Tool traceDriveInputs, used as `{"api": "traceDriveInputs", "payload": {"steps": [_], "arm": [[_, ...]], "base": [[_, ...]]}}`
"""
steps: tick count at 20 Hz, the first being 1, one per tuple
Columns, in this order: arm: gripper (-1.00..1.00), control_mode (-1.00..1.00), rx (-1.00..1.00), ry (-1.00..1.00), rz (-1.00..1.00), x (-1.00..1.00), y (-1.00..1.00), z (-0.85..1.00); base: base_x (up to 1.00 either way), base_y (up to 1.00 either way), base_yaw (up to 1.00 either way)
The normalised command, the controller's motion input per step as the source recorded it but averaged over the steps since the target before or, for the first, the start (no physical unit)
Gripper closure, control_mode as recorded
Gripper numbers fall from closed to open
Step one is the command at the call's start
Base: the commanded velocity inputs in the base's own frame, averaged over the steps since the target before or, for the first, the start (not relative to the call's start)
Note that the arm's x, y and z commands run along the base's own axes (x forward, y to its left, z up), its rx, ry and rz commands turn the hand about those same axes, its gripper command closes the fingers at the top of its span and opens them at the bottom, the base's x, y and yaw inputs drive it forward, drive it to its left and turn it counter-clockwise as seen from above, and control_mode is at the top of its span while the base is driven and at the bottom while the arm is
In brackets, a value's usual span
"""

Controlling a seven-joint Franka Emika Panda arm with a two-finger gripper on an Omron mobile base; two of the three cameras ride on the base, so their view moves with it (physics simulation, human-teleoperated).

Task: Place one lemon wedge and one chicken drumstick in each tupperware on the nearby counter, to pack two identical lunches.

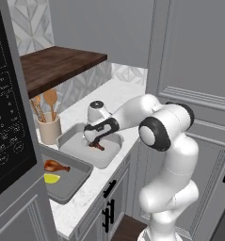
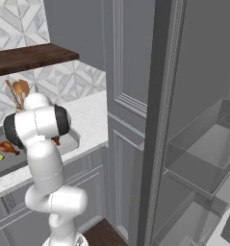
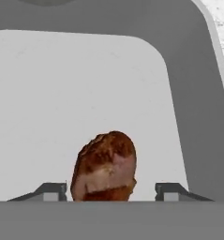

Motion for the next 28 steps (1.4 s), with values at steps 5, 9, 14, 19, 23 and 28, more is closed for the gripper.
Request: {"api": "traceDriveInputs", "payload": {"steps": [5,9,14,19,23,28], "arm": [[-1.00,-1.00,-0.06,0.04,0.00,0.02,0.00,0.24],[-1.00,-1.00,0.00,0.00,-0.04,-0.45,-0.11,0.86],[-1.00,-1.00,0.02,0.01,-0.19,-0.83,-0.52,0.52],[-1.00,-1.00,0.03,0.01,-0.25,-0.92,-0.67,0.14],[-1.00,-1.00,0.02,0.00,-0.30,-0.95,-0.59,0.00],[-1.00,-1.00,0.07,-0.01,-0.31,-1.00,-0.63,0.00]], "base": [[0.00,0.00,0.00],[0.00,0.00,0.00],[0.00,0.00,0.00],[0.00,0.00,0.00],[0.00,0.00,0.00],[0.00,0.00,0.00]]}}
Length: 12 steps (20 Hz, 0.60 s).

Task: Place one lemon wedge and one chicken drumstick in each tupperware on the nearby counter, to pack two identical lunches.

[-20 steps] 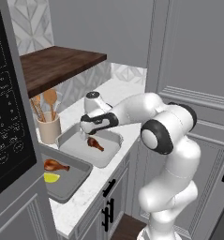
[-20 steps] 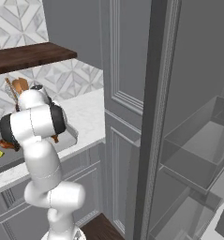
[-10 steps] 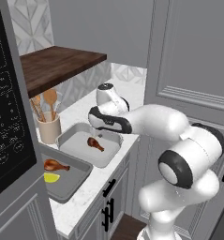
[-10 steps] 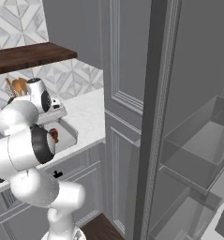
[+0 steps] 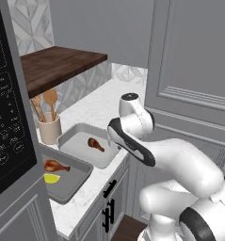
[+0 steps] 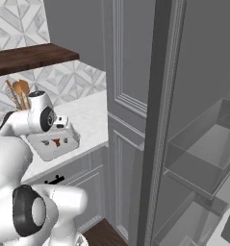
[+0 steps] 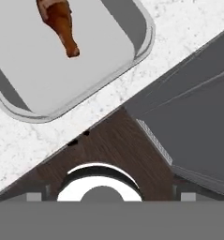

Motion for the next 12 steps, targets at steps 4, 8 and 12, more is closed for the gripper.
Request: {"api": "traceDriveInputs", "payload": {"steps": [4,8,12], "arm": [[-1.00,-1.00,0.11,-0.04,-0.28,-1.00,-0.67,0.00],[-1.00,-1.00,0.09,-0.03,-0.20,-0.91,-0.58,0.04],[-1.00,-1.00,0.07,-0.11,-0.08,-0.74,-0.32,0.35]], "base": [[0.00,0.00,0.00],[0.00,0.00,0.00],[0.00,0.00,0.00]]}}
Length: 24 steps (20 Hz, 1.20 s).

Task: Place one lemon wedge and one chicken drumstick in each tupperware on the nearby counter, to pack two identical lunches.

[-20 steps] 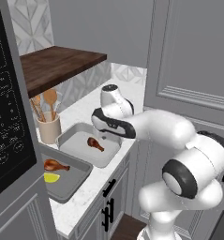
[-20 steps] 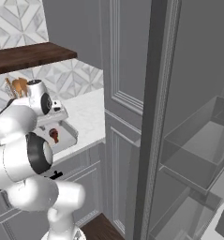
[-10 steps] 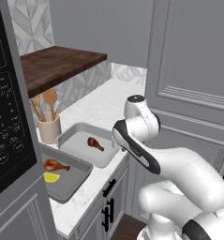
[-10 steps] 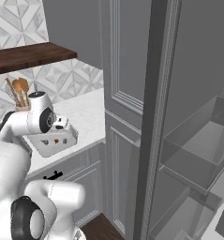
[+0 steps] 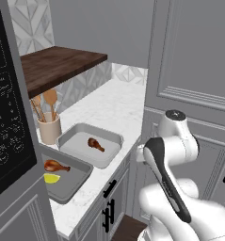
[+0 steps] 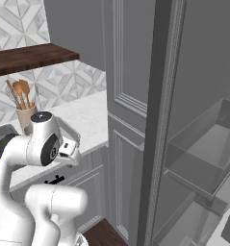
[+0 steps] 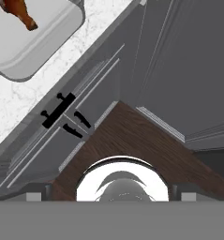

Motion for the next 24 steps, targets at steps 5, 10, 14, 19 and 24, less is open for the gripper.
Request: {"api": "traceDriveInputs", "payload": {"steps": [5,10,14,19,24], "arm": [[-1.00,-1.00,0.01,-0.11,-0.01,-0.50,-0.01,0.57],[-1.00,-1.00,0.00,-0.03,0.00,-0.03,0.00,0.04],[-1.00,-1.00,0.00,0.00,0.00,-0.06,0.00,0.00],[-1.00,1.00,0.00,0.00,0.00,0.00,0.00,0.00],[-1.00,1.00,0.00,0.00,0.00,0.00,0.00,0.00]], "base": [[0.00,0.00,0.00],[0.00,0.00,0.00],[0.00,0.00,0.00],[-0.93,-0.04,-0.01],[-1.00,-0.06,-0.02]]}}
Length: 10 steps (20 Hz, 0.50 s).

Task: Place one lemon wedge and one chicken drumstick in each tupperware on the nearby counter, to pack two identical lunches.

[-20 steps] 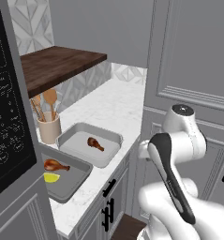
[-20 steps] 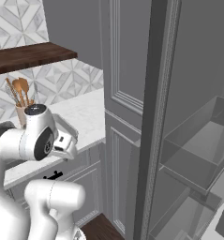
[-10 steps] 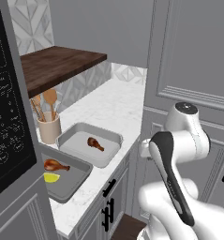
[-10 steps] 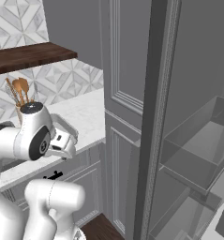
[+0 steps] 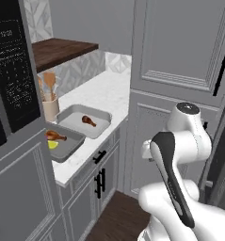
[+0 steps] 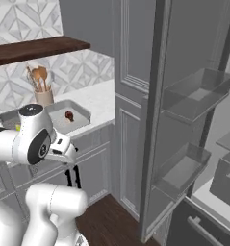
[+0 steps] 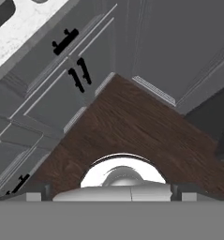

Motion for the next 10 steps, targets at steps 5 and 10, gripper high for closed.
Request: {"api": "traceDriveInputs", "payload": {"steps": [5,10], "arm": [[-1.00,1.00,0.00,0.00,0.00,0.00,0.00,0.00],[-1.00,1.00,0.00,0.00,0.00,0.00,0.00,0.00]], "base": [[-1.00,-0.02,-0.06],[-0.85,-0.05,-0.44]]}}
